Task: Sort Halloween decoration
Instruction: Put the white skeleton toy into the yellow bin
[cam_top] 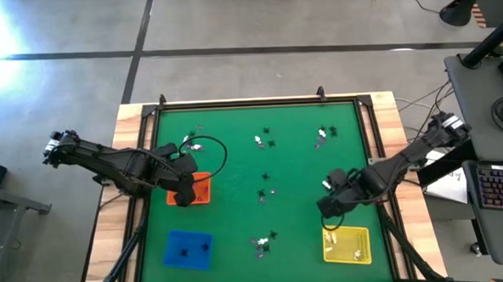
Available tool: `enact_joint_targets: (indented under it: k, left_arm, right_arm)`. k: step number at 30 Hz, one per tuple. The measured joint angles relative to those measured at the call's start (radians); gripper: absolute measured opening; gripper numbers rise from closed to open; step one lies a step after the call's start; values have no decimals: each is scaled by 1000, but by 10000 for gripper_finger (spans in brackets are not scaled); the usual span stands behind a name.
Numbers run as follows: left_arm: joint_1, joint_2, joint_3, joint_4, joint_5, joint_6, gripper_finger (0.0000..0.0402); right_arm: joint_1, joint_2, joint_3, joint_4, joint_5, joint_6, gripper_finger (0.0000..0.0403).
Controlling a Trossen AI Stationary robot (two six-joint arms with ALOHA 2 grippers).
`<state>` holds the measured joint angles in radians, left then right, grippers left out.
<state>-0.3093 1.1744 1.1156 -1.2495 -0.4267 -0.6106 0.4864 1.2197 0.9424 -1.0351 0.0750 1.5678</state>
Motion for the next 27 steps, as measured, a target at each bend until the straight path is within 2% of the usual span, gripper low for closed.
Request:
enact_joint_targets:
  k: [6, 13, 19, 27]
  left_arm:
    - [-3, 0, 0, 0, 20, 0, 89]
    - [-20, -4, 0, 0, 26, -2, 89]
    - [-26, -14, 0, 1, 27, -8, 89]
    - [-26, -18, 0, 3, 27, -17, 89]
  right_arm:
    - [-105, 44, 0, 0, 0, -183, 20]
    - [-239, 106, 0, -11, 3, -387, 80]
    - [-316, 165, -13, -11, 7, -452, 112]
    - [-355, 266, -17, -3, 3, -518, 116]
